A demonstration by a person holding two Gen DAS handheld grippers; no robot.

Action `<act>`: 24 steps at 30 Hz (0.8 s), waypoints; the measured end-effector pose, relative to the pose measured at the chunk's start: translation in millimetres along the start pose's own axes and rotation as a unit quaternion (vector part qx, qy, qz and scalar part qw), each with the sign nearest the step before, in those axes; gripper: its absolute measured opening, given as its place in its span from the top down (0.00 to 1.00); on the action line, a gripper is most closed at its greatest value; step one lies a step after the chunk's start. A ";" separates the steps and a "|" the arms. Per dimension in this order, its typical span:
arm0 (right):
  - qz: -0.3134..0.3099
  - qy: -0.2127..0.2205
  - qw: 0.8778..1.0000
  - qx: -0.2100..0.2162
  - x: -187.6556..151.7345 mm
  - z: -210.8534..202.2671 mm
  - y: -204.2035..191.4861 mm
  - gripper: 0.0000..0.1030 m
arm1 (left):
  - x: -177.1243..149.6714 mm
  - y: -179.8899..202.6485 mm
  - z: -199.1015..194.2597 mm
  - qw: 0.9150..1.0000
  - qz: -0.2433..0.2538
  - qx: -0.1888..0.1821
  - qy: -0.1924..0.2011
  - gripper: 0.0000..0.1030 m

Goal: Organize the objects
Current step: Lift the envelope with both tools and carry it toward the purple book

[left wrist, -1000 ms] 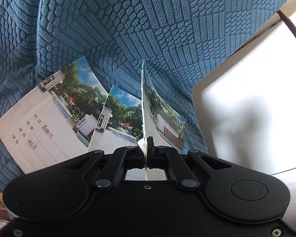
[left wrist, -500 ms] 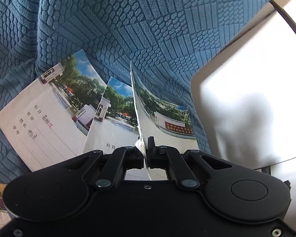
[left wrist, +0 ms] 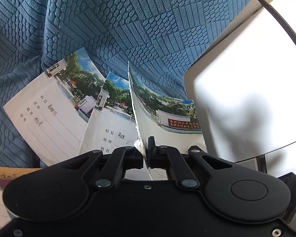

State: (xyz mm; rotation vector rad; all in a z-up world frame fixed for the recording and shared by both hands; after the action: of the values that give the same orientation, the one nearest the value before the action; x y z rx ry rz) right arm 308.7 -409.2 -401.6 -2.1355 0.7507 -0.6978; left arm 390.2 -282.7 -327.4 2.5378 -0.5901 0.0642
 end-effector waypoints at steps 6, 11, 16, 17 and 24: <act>-0.018 0.002 1.000 0.001 -4.6 -12.4 -12.4 0.94 | -6.9 2.3 -13.9 1.000 0.002 -0.008 0.006 0.97; -0.039 0.007 0.999 -0.004 -7.1 -26.7 -25.5 0.94 | -15.5 10.6 -27.1 1.000 0.008 -0.009 0.015 0.97; -0.055 0.006 0.998 0.004 -12.2 -42.2 -41.7 0.94 | -27.1 15.8 -46.6 1.000 0.007 -0.010 0.026 0.97; -0.060 0.005 0.998 0.005 -14.4 -44.7 -45.4 0.94 | -29.9 16.2 -51.0 1.000 0.005 -0.010 0.027 0.97; -0.080 -0.012 0.997 0.012 -33.9 -56.3 -73.2 0.94 | -52.7 8.0 -93.7 0.999 -0.005 -0.011 0.047 0.96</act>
State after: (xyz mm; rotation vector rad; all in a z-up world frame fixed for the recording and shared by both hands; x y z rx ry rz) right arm 268.4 -372.2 -319.8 -2.1958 0.5588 -0.7589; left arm 345.9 -220.4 -251.4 2.5011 -0.5381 0.1728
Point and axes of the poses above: each gripper's, at about its wrist camera, not at the fingertips, and z roughly the way its jaws point, y to its right, x to its top, the point moved 10 cm from there along z, roughly the way its jaws point, and after that the axes turned 15 degrees about -y, right-handed, at the moved point
